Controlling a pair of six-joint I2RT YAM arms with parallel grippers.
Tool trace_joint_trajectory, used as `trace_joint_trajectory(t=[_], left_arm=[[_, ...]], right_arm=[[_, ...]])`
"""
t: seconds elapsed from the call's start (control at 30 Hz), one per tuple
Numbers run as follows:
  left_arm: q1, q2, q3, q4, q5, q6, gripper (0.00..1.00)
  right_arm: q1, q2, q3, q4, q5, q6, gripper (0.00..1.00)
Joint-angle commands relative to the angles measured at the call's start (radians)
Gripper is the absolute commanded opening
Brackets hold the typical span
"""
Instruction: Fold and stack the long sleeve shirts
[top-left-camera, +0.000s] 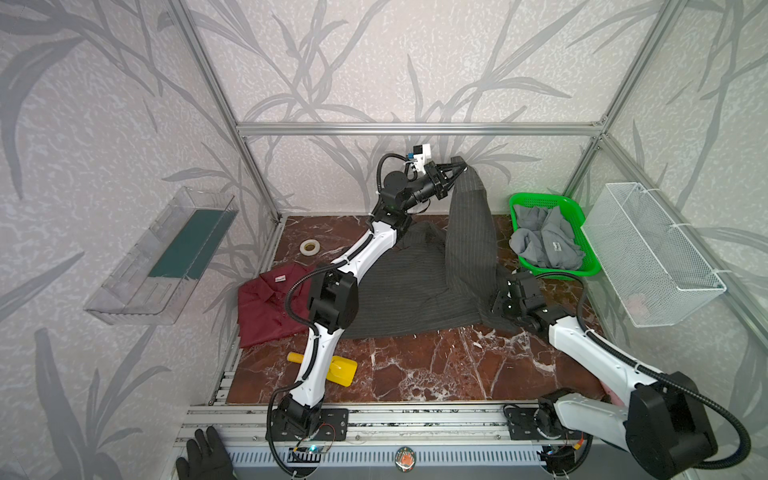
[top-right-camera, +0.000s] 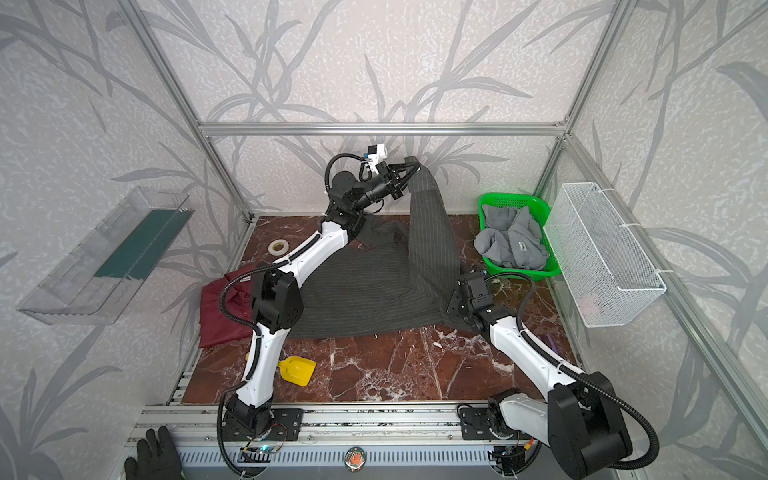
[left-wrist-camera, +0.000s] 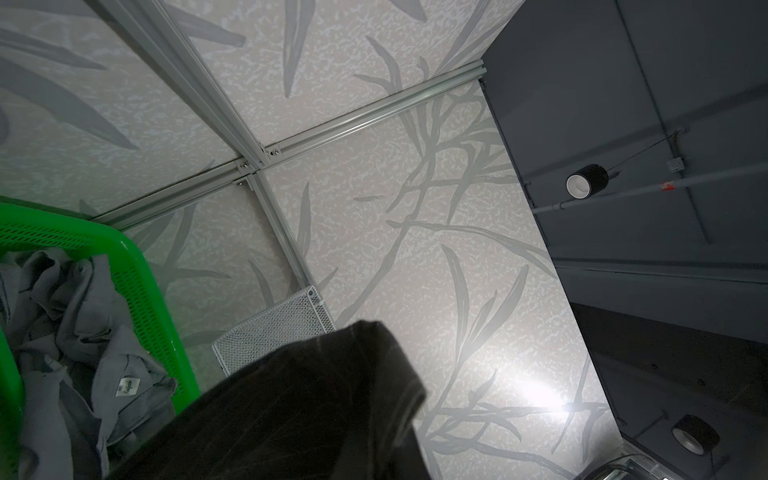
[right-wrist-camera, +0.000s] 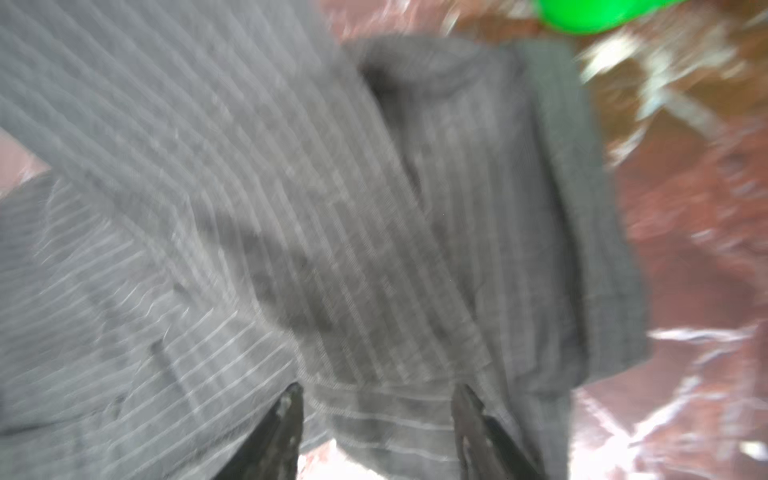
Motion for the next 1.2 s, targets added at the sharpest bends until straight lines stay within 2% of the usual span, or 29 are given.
trace_joint_trajectory(t=[0.0, 0.1, 0.23, 0.33, 0.5, 0.63, 0.73, 0.93, 1.07, 1.17], left_arm=[[0.004, -0.044, 0.059, 0.014, 0.016, -0.006, 0.00], [0.003, -0.045, 0.073, 0.023, 0.019, -0.016, 0.00], [0.003, -0.060, 0.032, 0.102, 0.029, -0.050, 0.00], [0.006, -0.088, -0.040, 0.188, 0.061, -0.078, 0.00], [0.020, -0.178, -0.253, 0.365, 0.135, -0.091, 0.00], [0.036, -0.252, -0.424, 0.452, 0.204, -0.083, 0.00], [0.055, -0.314, -0.581, 0.512, 0.240, -0.079, 0.00], [0.141, -0.449, -0.990, 0.644, 0.233, -0.096, 0.00], [0.180, -0.534, -1.212, 0.655, 0.237, -0.094, 0.00], [0.185, -0.632, -1.334, 0.521, 0.245, -0.017, 0.00]], right_arm=[[0.031, -0.010, -0.069, -0.005, -0.078, 0.082, 0.56], [0.030, 0.021, -0.102, 0.056, -0.029, 0.092, 0.55], [0.015, 0.113, -0.030, 0.009, 0.063, 0.054, 0.55], [-0.035, 0.121, 0.010, -0.030, 0.002, 0.038, 0.54], [-0.052, -0.044, -0.051, 0.054, 0.004, 0.017, 0.54], [-0.076, -0.160, -0.057, 0.040, -0.009, -0.009, 0.54], [-0.094, -0.195, -0.044, 0.025, -0.039, -0.017, 0.54], [-0.099, -0.197, -0.036, 0.026, -0.091, -0.017, 0.52], [-0.098, -0.177, -0.038, 0.043, -0.125, -0.017, 0.52], [-0.099, -0.162, -0.039, 0.053, -0.152, -0.018, 0.52]])
